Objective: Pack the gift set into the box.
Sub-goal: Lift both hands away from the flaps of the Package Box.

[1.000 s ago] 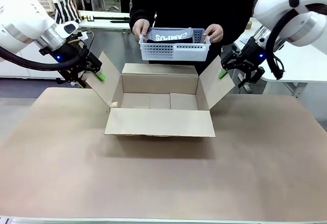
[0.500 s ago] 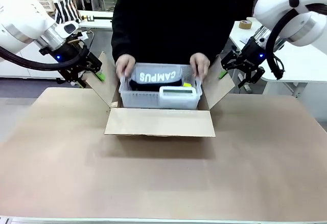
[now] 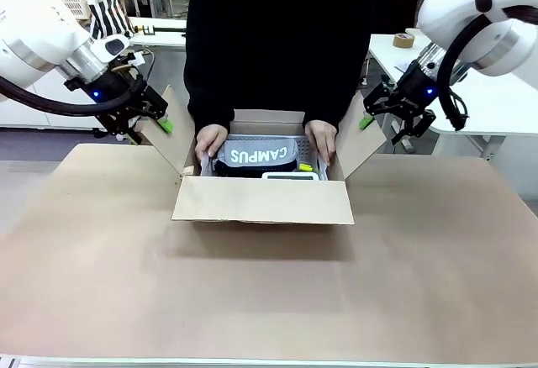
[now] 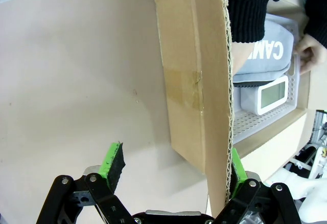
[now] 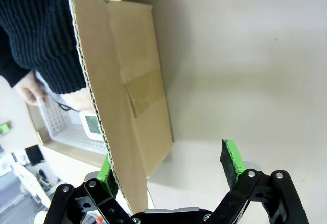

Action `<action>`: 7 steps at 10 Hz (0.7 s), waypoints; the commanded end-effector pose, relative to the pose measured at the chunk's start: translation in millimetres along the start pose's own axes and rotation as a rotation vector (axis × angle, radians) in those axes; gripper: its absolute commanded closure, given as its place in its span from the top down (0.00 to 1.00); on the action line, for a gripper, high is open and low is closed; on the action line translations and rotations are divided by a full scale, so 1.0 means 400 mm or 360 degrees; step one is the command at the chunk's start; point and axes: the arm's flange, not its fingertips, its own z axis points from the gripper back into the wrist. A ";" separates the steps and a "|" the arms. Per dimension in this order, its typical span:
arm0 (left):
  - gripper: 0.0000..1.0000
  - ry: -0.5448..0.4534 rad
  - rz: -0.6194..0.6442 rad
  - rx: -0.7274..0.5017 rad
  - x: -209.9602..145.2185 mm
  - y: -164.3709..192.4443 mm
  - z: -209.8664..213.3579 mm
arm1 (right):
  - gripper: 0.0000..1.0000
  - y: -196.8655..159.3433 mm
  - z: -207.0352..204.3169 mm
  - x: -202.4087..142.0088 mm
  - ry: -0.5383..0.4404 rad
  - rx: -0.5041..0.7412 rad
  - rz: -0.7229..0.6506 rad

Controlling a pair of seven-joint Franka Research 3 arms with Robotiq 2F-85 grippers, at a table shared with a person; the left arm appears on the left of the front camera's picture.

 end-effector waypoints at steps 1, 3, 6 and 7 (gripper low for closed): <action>1.00 -0.0004 0.0001 0.0025 -0.006 -0.001 0.001 | 1.00 0.014 0.008 0.002 0.0003 -0.0026 -0.0024; 1.00 -0.0004 0.0001 0.0025 -0.006 -0.001 0.001 | 1.00 0.014 0.008 0.002 0.0003 -0.0026 -0.0024; 1.00 -0.0004 0.0001 0.0025 -0.006 -0.001 0.001 | 1.00 0.014 0.008 0.002 0.0003 -0.0026 -0.0024; 1.00 -0.0004 0.0001 0.0025 -0.006 -0.001 0.001 | 1.00 0.014 0.008 0.002 0.0003 -0.0026 -0.0024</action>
